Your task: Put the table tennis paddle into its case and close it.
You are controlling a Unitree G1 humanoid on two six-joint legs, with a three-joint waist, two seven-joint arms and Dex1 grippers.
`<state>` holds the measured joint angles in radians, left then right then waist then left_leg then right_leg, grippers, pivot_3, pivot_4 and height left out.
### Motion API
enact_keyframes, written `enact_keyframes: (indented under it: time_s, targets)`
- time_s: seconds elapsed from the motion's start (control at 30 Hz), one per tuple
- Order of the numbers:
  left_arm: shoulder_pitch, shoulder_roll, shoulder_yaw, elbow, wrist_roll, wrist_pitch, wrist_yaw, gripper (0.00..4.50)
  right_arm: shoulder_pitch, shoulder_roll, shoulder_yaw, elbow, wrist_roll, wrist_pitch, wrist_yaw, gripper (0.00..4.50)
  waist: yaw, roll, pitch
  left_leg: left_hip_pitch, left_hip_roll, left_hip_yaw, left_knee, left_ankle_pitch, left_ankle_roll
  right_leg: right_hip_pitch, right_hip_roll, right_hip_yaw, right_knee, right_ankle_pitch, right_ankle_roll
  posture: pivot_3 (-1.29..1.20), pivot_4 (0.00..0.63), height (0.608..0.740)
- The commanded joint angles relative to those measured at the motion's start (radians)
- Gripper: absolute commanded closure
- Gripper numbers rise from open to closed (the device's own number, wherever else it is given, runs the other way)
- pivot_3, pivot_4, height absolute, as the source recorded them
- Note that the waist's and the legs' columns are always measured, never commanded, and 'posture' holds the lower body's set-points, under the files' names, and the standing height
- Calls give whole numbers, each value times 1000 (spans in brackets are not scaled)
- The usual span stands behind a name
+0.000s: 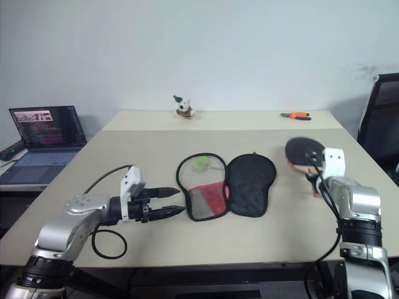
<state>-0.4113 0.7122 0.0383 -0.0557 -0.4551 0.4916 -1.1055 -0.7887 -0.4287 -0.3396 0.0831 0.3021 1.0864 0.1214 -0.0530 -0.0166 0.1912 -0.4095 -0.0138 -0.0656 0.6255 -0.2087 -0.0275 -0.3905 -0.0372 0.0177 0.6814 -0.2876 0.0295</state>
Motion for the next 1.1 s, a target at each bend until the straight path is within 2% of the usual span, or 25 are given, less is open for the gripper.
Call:
enact_keyframes:
  time_s: [0.03,0.1,0.2,0.4,0.67,1.1]
  targets:
    - [0,8,21,-48,-17,-7,5,1008,-35,122,-18,-199,62,115,-75,3413,0,0,0,0,1,-1,0,0,0,0,1,-1,-1,0,-1,0,150,740]
    - [-5,4,16,-47,-17,-7,7,1008,-23,235,-19,-282,71,174,-132,3413,4,0,0,0,2,-3,0,0,0,0,2,-1,0,-1,-3,0,150,740]
    - [-12,3,12,-40,-16,-10,4,1008,-2,348,-14,-351,62,215,-188,3413,10,0,0,-1,3,-5,0,0,0,0,3,-2,0,0,-5,0,150,740]
    - [-28,4,38,-40,-53,1,-13,1008,55,485,21,-355,27,176,-259,3413,23,0,0,-2,1,-5,0,0,0,0,3,-2,-1,0,-5,0,150,740]
    - [-93,26,116,-13,-145,62,-18,1008,94,544,45,-296,-9,108,-291,3413,19,0,0,-1,3,-4,0,0,0,-1,8,-3,0,0,-5,0,150,740]
    - [-94,29,103,0,-125,46,-16,1008,125,553,51,-220,-45,43,-332,3413,18,0,0,-1,5,-4,0,0,0,-1,9,-2,0,0,-6,0,150,740]
